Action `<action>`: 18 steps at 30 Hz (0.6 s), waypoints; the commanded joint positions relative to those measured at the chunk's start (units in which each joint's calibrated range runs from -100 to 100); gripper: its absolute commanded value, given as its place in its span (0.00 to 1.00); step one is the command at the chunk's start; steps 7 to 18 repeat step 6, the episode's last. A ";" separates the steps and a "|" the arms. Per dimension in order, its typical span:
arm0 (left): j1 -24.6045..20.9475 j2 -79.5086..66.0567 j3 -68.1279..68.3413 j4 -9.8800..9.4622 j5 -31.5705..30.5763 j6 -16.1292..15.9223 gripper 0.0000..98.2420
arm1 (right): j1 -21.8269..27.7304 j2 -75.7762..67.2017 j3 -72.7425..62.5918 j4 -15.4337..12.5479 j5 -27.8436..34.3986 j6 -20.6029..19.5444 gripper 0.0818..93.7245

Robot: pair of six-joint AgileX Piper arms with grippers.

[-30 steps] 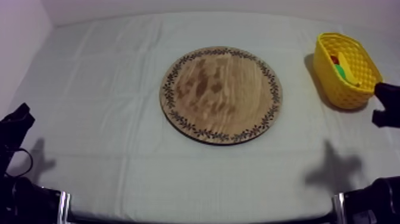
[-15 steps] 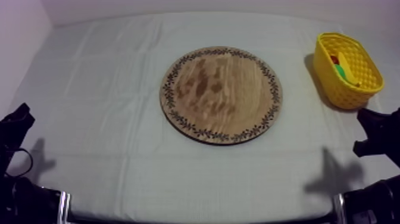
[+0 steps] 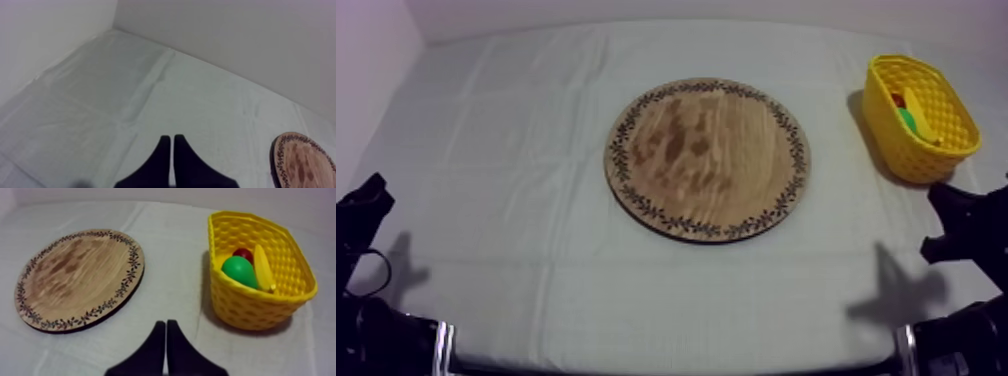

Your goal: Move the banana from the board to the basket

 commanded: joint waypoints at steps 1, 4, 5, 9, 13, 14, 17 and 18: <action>0.01 0.00 -0.01 -0.01 -0.01 0.01 0.00 | -0.05 -0.01 0.07 0.02 0.02 5.97 0.00; 0.01 0.00 -0.01 -0.01 -0.01 0.01 0.00 | -0.08 -0.01 0.11 0.03 -0.08 6.02 0.00; 0.01 0.00 -0.01 -0.01 -0.01 0.01 0.00 | -0.09 -0.01 0.11 0.03 -0.09 5.96 0.00; 0.01 0.00 -0.01 -0.01 -0.01 0.01 0.00 | -0.09 -0.01 0.12 0.04 -0.11 5.90 0.00; 0.01 0.00 -0.01 -0.01 -0.01 0.01 0.00 | -0.09 -0.01 0.12 0.04 -0.11 5.90 0.00; 0.01 0.00 -0.01 -0.01 -0.01 0.01 0.00 | -0.09 -0.01 0.12 0.04 -0.11 5.90 0.00; 0.01 0.00 -0.01 -0.01 -0.01 0.01 0.00 | -0.09 -0.01 0.12 0.04 -0.11 5.90 0.00; 0.01 0.00 -0.01 -0.01 -0.01 0.01 0.00 | -0.09 -0.01 0.12 0.04 -0.11 5.90 0.00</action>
